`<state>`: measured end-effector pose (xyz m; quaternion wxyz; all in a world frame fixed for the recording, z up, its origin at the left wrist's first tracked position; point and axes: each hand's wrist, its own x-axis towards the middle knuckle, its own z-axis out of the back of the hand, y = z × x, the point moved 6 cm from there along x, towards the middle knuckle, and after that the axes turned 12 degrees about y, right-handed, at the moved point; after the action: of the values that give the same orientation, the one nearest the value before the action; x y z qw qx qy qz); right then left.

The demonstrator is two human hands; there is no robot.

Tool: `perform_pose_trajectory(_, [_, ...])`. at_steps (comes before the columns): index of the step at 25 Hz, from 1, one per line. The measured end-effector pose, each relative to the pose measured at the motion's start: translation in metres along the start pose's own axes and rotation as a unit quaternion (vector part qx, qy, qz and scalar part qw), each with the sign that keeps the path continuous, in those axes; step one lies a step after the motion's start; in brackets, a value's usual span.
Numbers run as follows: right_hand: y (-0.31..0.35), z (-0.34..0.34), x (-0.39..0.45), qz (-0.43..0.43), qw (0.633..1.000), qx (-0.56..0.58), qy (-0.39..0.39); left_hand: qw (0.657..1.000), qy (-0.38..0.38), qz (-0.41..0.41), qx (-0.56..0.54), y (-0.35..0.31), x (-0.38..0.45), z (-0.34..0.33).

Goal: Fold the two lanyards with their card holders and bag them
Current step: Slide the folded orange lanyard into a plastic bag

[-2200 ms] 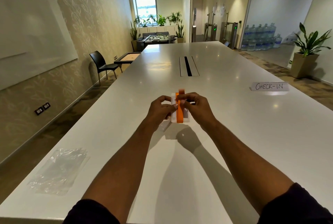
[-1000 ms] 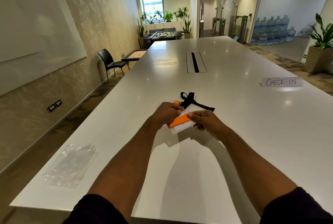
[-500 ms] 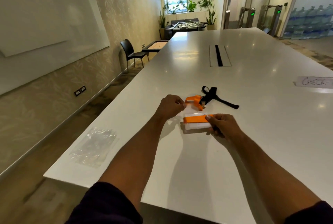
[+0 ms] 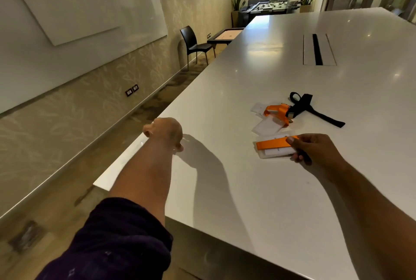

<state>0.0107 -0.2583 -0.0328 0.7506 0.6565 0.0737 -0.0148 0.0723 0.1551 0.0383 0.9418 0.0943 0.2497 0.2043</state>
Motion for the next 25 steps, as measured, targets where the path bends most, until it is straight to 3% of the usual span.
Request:
perform_pose_trajectory(3, [-0.001, 0.0, 0.001, 0.013, 1.0, -0.002, 0.005, 0.997, 0.073, 0.009, 0.006, 0.012, 0.009, -0.014])
perform_pose_trajectory(12, [-0.002, 0.001, -0.001, 0.031, 1.0, -0.006, -0.002, 0.993, 0.09, -0.068, 0.019, 0.006, 0.019, -0.017])
perform_pose_trajectory(25, [-0.007, 0.003, -0.001, 0.036, 0.999, -0.024, -0.002, 0.966, 0.171, -0.098, -0.171, 0.036, 0.022, -0.015])
